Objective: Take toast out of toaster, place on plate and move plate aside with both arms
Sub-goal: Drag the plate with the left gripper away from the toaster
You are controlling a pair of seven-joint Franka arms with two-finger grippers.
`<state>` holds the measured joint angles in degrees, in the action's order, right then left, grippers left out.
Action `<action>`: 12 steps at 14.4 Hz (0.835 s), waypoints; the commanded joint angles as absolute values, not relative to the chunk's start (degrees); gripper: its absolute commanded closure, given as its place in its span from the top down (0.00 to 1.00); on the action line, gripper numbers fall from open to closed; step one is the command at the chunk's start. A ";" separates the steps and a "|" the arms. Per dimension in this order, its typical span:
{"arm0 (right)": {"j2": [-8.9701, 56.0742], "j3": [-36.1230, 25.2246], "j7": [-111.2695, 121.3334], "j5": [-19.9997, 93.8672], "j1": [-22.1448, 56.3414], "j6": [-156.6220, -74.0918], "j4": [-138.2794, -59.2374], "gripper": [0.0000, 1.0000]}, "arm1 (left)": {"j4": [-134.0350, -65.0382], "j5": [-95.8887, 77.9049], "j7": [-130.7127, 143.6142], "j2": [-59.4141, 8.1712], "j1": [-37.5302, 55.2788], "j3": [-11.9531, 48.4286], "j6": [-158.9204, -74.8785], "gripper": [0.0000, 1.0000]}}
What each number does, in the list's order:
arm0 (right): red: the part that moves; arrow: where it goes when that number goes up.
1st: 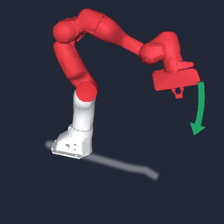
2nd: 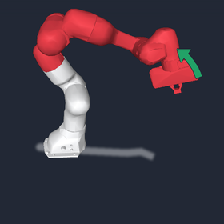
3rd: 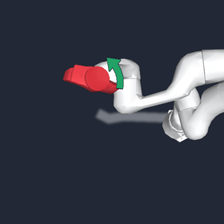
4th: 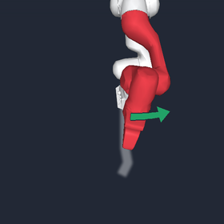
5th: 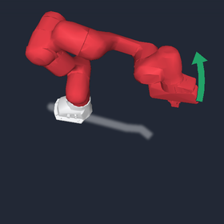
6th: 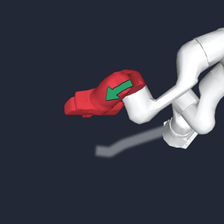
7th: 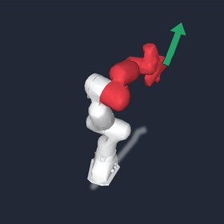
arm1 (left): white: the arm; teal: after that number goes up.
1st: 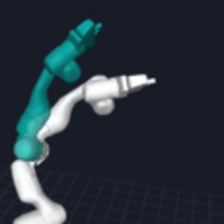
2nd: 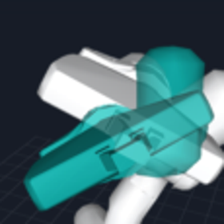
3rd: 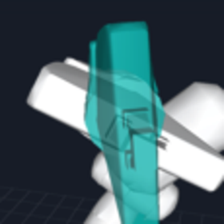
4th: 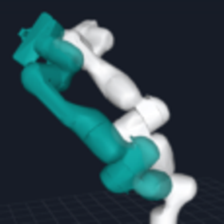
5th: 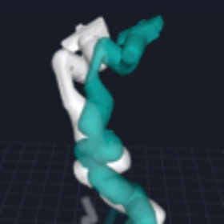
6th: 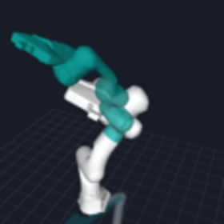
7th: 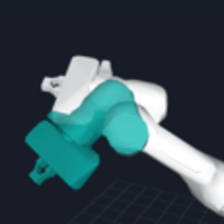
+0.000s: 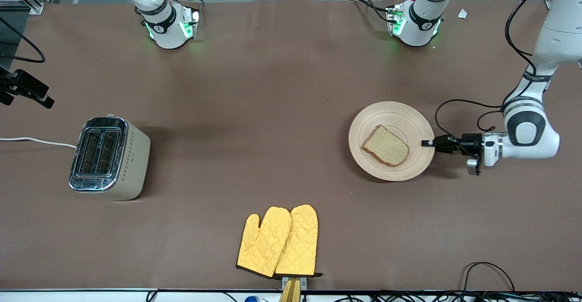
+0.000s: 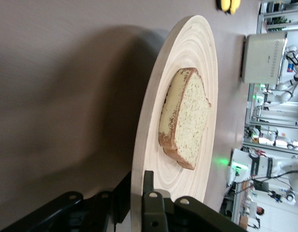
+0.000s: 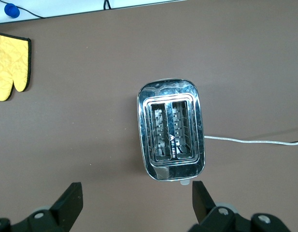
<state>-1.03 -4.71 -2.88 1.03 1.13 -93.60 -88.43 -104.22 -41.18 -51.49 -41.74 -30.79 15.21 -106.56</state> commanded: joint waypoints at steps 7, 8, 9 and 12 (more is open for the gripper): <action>-2.46 -4.04 -3.52 1.32 0.18 -93.87 -89.74 1.00 | -92.03 -40.87 -49.93 -50.00 -38.49 15.73 -98.53 0.00; -2.46 -4.04 -3.60 1.32 0.18 -93.78 -89.74 1.00 | -92.02 -40.87 -48.44 -50.10 -38.50 15.73 -98.53 0.02; -2.46 -4.04 -3.52 1.32 0.18 -93.87 -89.74 1.00 | -92.11 -40.87 -48.08 -50.27 -38.32 15.73 -98.53 0.26; -2.46 -4.04 -3.52 1.32 0.18 -93.87 -89.65 1.00 | -92.02 -40.09 -46.94 -50.45 -37.97 15.73 -98.53 0.93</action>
